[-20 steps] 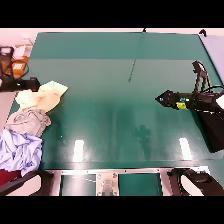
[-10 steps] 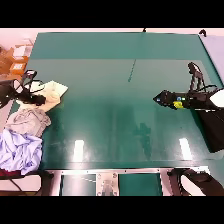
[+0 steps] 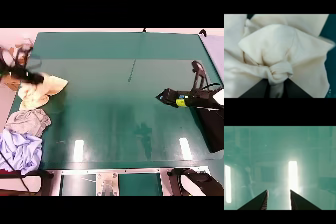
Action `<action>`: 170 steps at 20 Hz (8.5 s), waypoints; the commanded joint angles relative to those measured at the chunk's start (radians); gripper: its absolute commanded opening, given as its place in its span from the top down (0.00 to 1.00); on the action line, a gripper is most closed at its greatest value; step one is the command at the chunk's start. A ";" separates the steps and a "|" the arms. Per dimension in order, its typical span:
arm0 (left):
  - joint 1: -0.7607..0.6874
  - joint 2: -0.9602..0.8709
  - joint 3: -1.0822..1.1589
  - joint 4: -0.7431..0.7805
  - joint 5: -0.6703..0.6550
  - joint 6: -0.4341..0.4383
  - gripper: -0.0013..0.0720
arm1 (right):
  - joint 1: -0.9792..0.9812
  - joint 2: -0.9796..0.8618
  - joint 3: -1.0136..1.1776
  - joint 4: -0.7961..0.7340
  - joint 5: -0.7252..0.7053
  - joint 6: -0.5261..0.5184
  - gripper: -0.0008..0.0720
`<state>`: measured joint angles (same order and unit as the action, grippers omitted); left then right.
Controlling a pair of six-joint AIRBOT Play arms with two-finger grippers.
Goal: Fold the shirts.
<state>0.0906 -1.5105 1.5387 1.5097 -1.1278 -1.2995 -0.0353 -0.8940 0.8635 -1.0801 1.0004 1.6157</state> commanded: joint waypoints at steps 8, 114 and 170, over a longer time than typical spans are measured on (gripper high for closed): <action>-0.612 -0.003 0.261 -0.396 -0.071 -0.011 0.94 | -0.311 -0.001 0.083 0.014 0.128 -0.029 0.55; -0.213 0.230 -0.653 -0.777 0.307 0.104 0.94 | -0.153 -0.444 -0.193 0.448 -0.001 -0.443 0.48; -0.237 -0.327 0.153 -0.714 0.342 -0.008 0.08 | -0.388 -0.813 0.520 0.440 -0.016 -0.405 0.64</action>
<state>-0.1978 -1.8061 1.6436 0.8169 -0.7528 -1.2819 -0.4259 -1.6299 1.3922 -0.6395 0.9821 1.2125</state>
